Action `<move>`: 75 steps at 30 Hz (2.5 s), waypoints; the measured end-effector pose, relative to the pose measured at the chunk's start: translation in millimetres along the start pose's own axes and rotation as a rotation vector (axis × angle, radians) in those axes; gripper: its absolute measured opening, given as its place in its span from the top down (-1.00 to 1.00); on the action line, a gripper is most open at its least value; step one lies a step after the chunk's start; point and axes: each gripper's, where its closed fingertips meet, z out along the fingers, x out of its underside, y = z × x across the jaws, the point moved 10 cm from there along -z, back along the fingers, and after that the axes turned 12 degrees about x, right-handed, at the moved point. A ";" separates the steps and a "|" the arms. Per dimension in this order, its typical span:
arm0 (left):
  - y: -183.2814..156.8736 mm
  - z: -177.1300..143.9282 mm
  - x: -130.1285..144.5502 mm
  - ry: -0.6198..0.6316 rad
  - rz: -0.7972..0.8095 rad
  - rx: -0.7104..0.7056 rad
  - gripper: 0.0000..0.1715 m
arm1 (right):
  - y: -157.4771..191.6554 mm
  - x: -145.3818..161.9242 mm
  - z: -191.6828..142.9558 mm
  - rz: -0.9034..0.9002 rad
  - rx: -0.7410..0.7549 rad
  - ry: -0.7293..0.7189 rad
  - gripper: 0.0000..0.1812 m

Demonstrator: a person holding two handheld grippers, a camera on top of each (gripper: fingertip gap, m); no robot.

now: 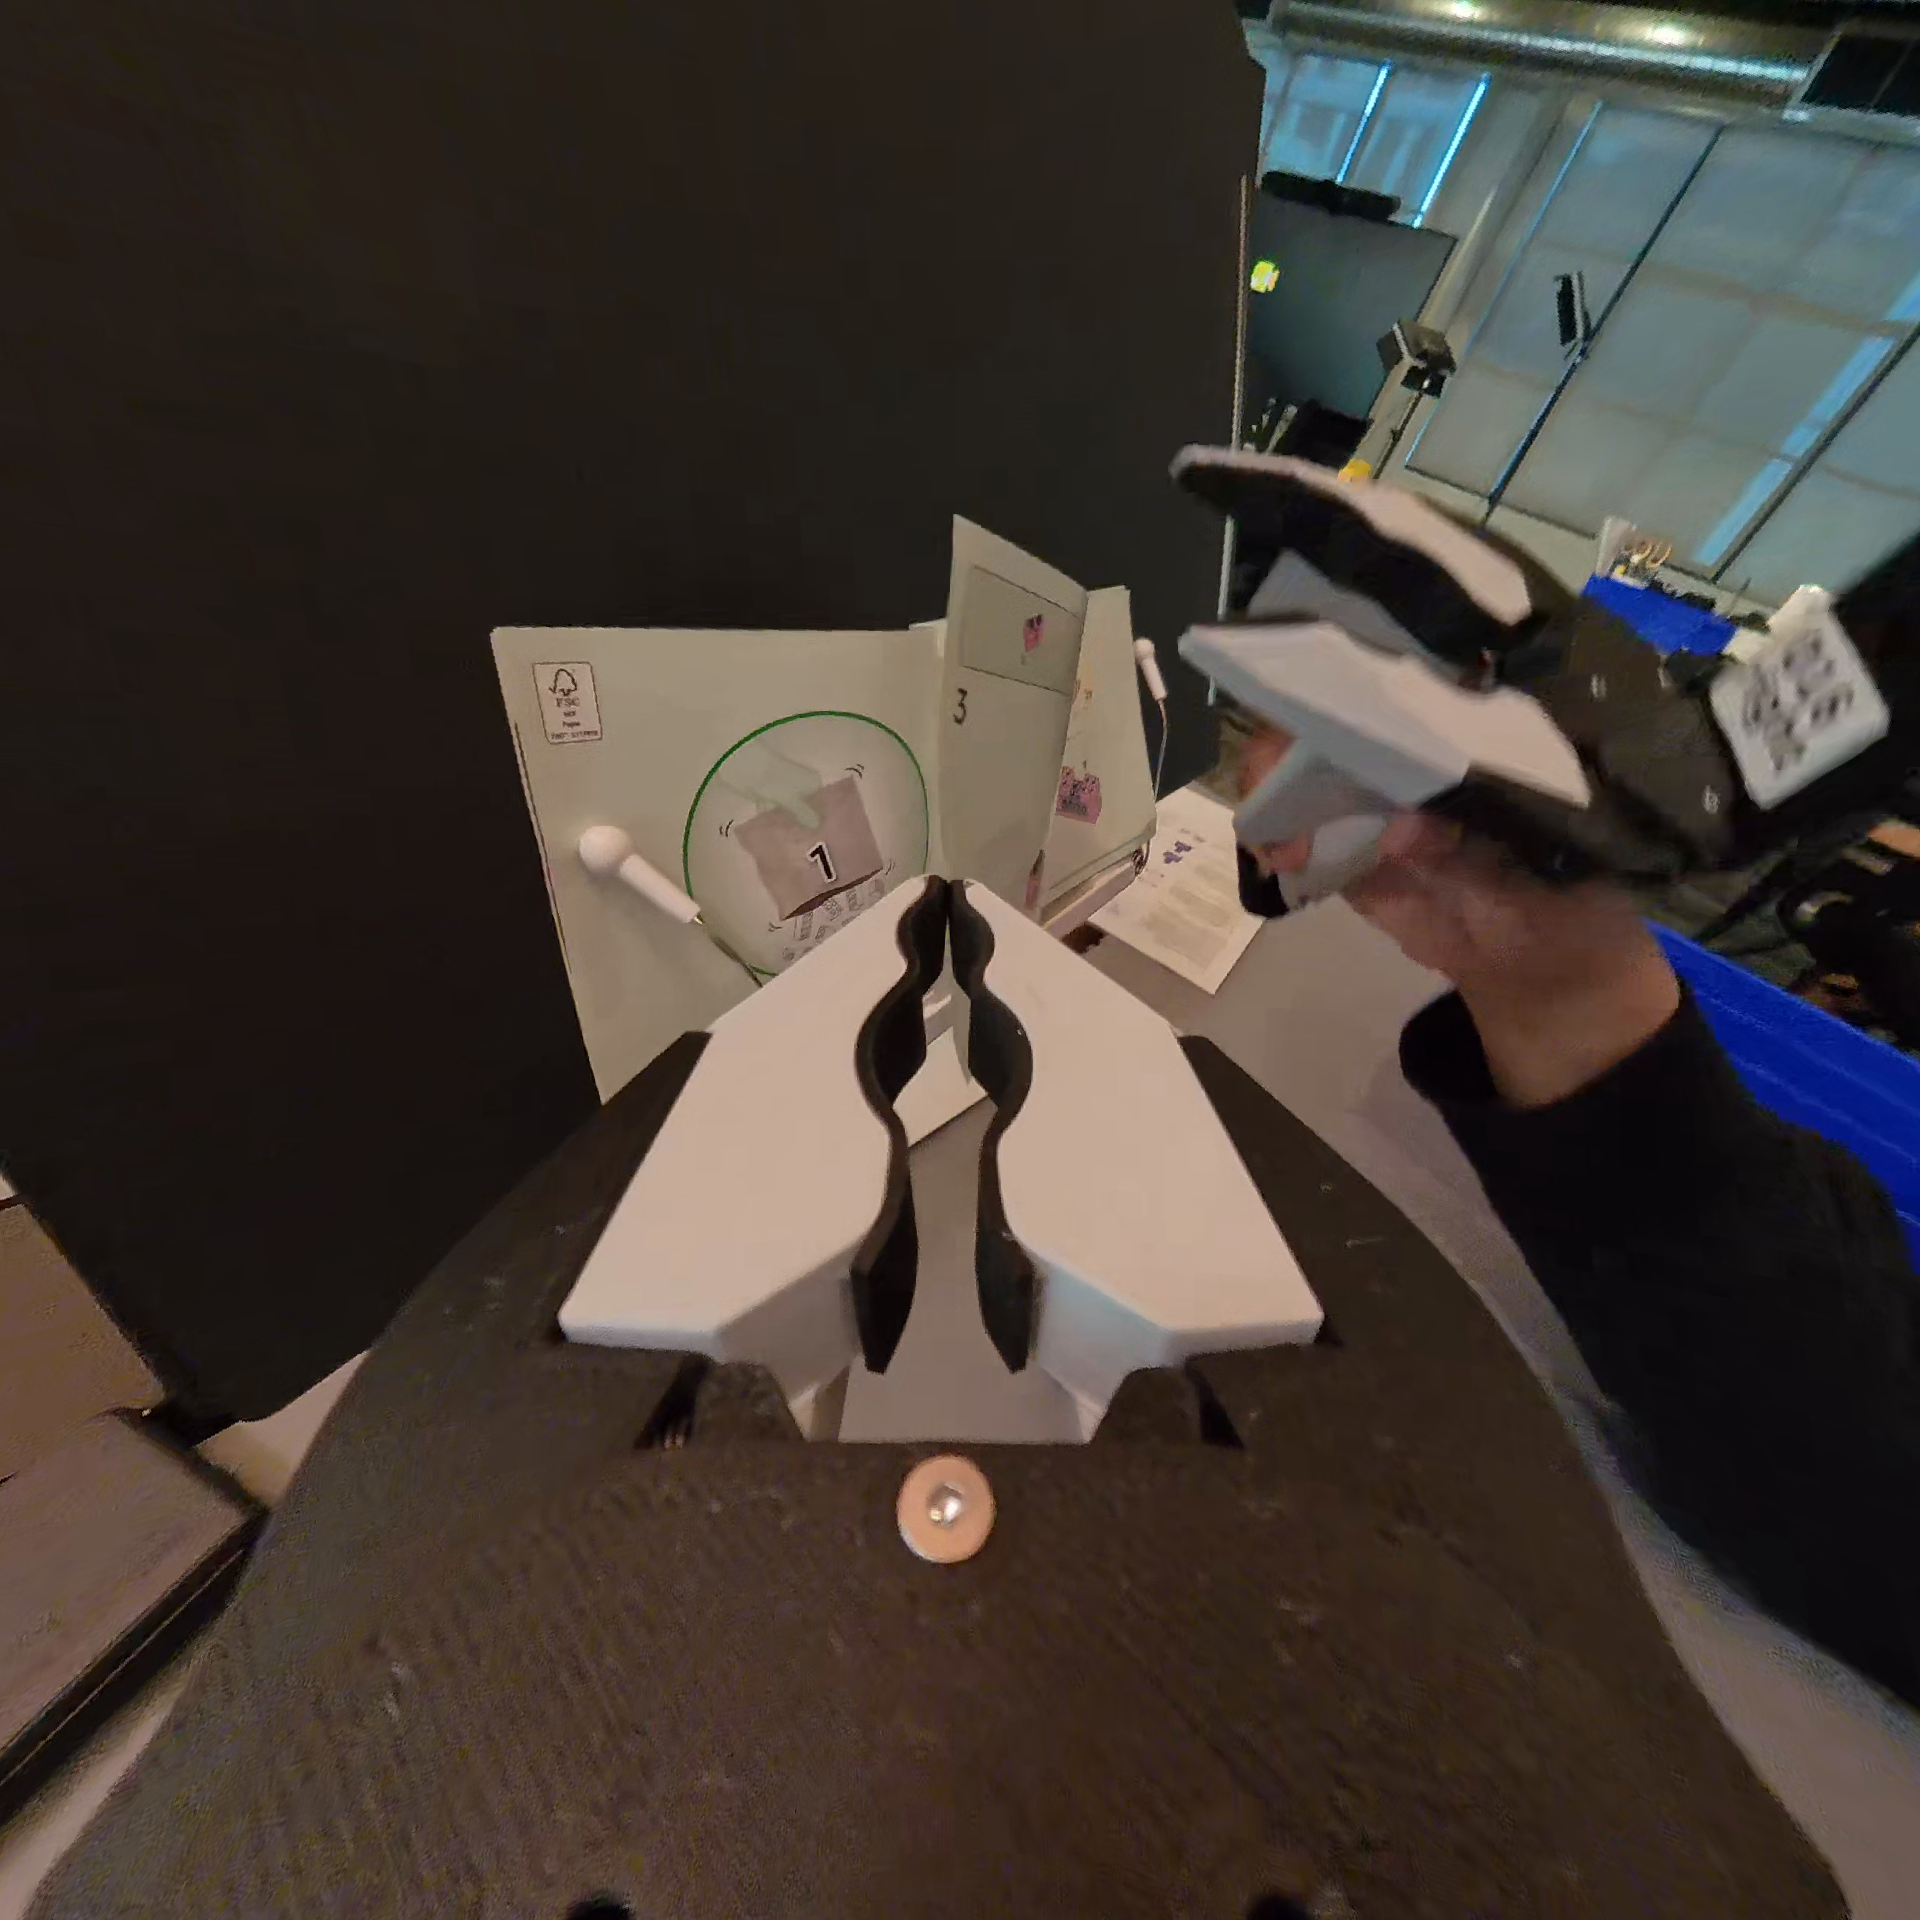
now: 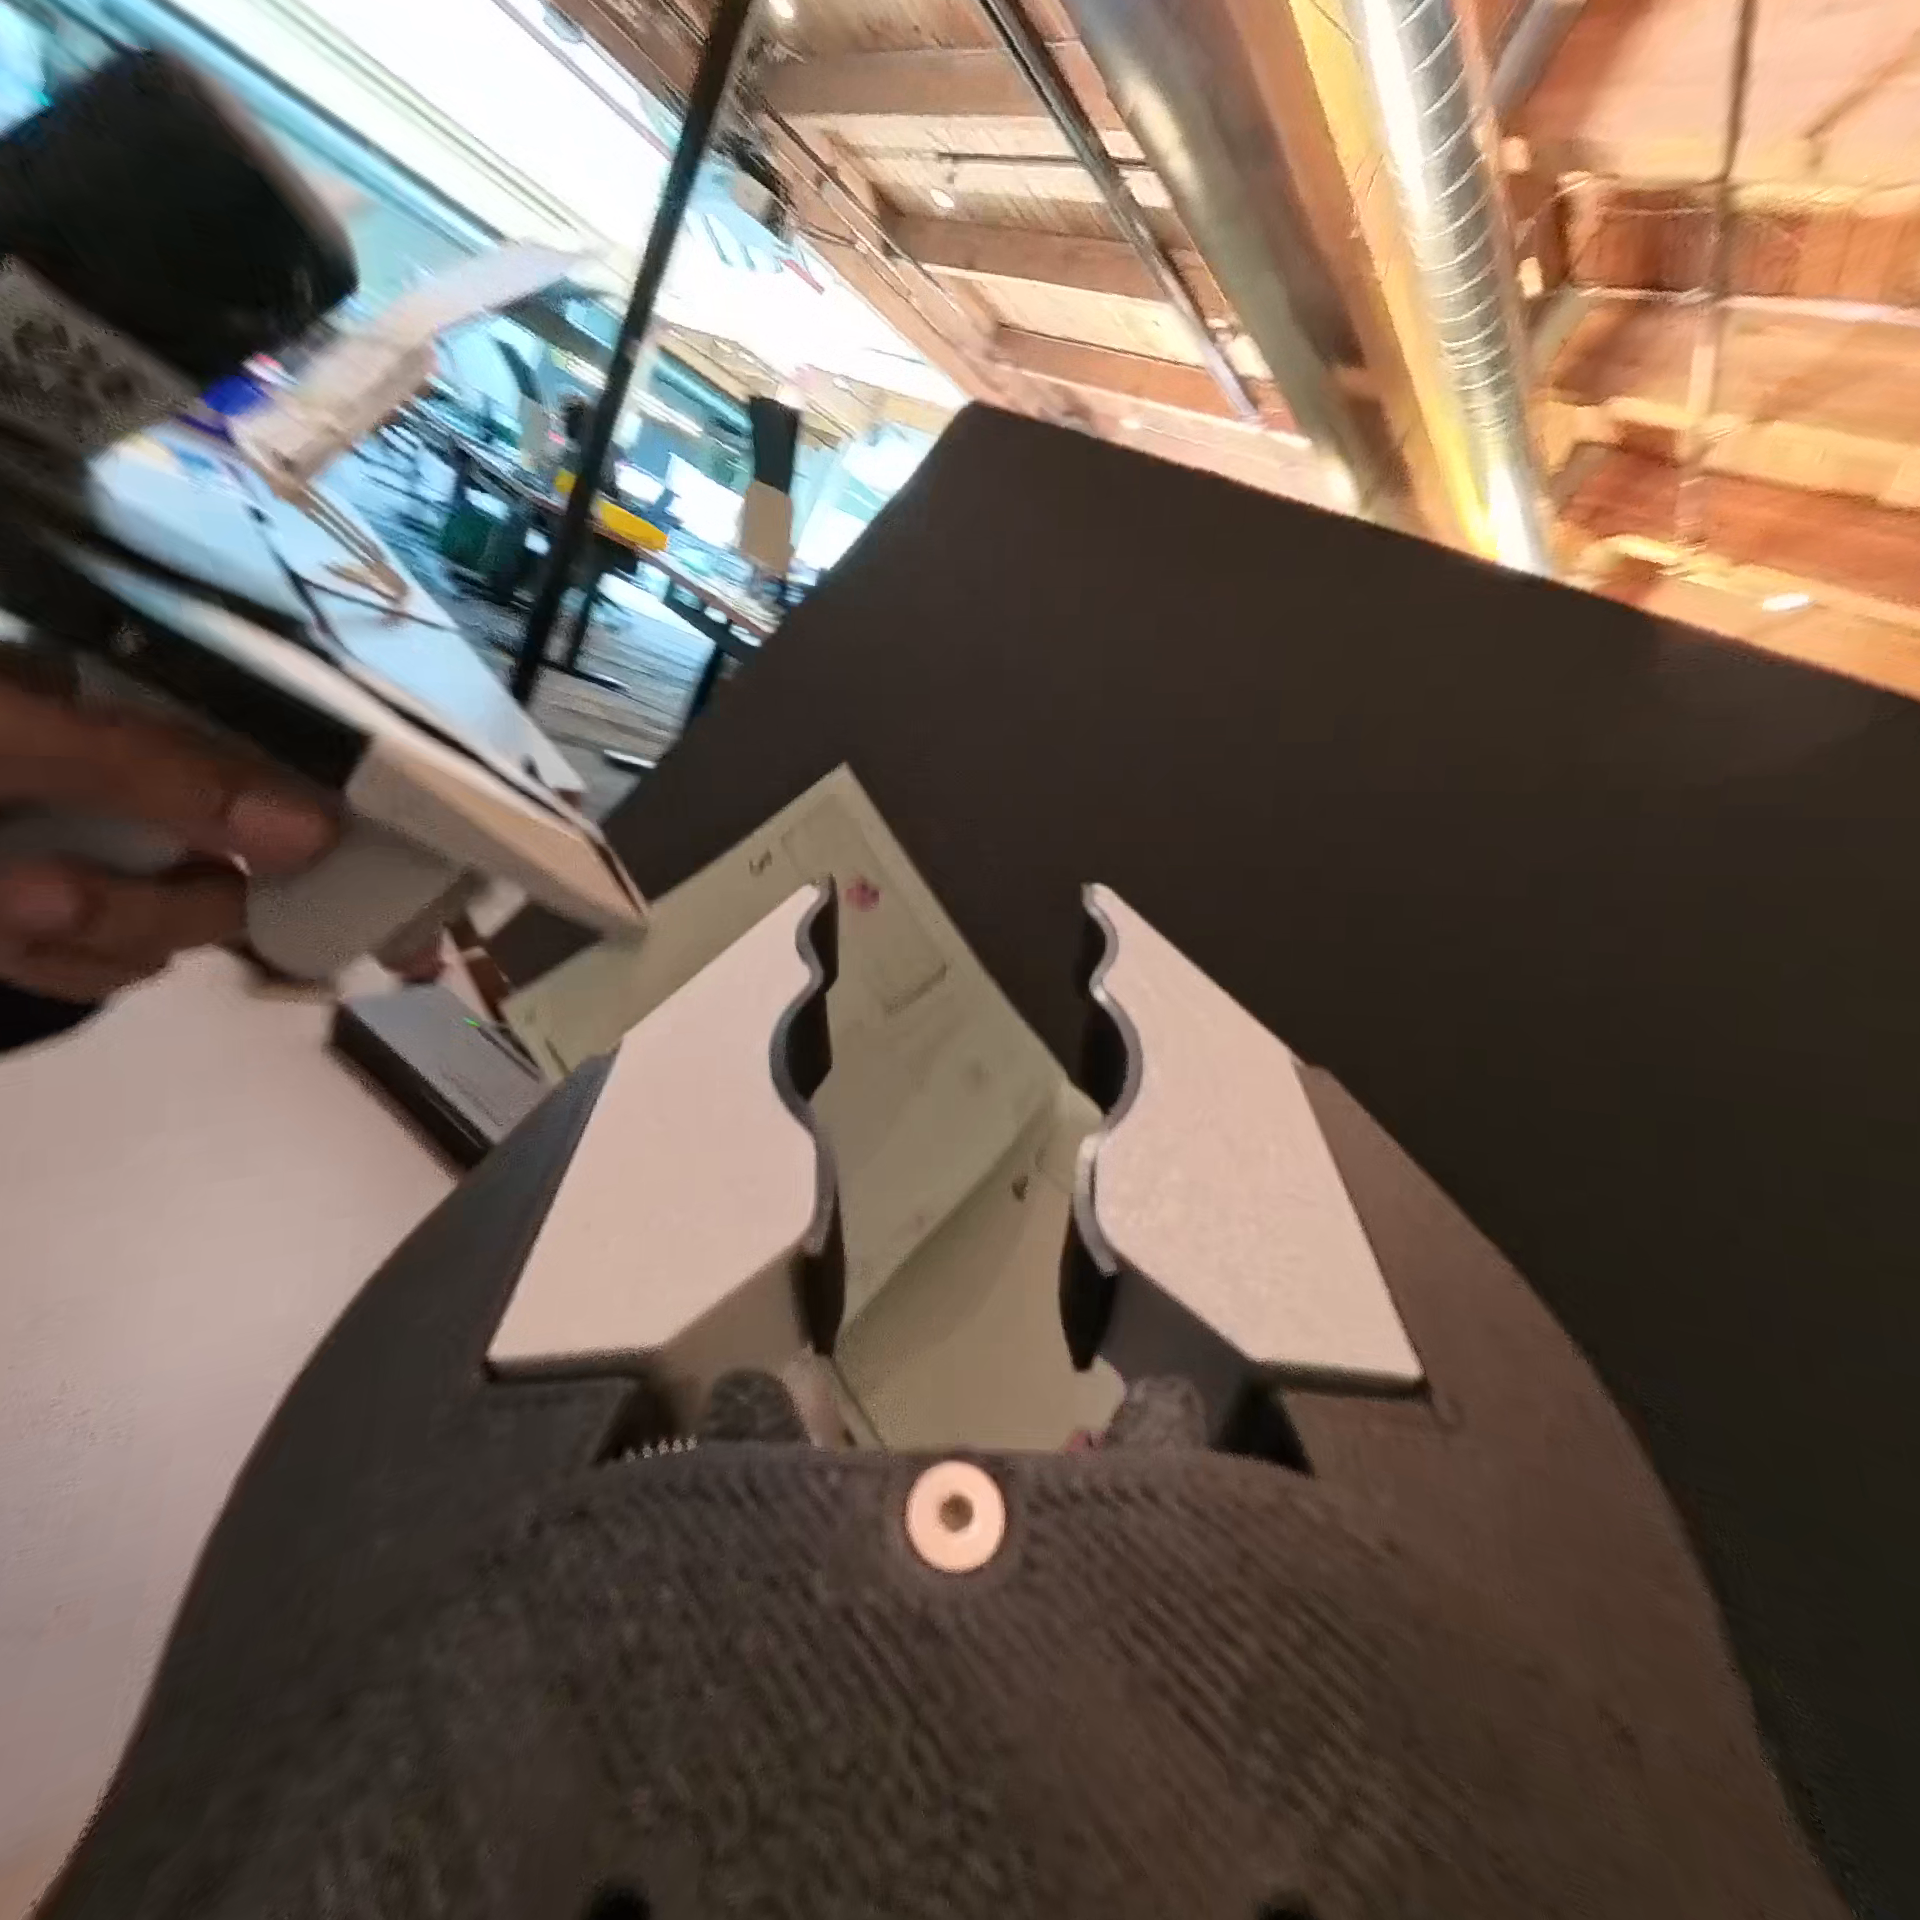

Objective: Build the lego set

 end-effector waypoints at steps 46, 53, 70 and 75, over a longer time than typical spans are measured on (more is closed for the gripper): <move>21.7 26.6 20.0 0.188 0.193 -0.295 0.97 | 7.6 8.1 93.0 -0.086 -0.577 0.517 1.00; 20.8 26.8 19.7 0.190 0.180 -0.279 0.97 | 23.9 10.5 109.0 -0.170 -0.638 0.557 1.00; 22.9 22.4 19.7 0.219 0.107 -0.286 0.97 | 21.5 -7.1 92.2 -0.255 -0.402 0.421 0.48; 21.7 20.8 19.1 0.224 0.092 -0.267 0.98 | 5.8 -10.6 56.9 -0.247 -0.235 0.301 0.64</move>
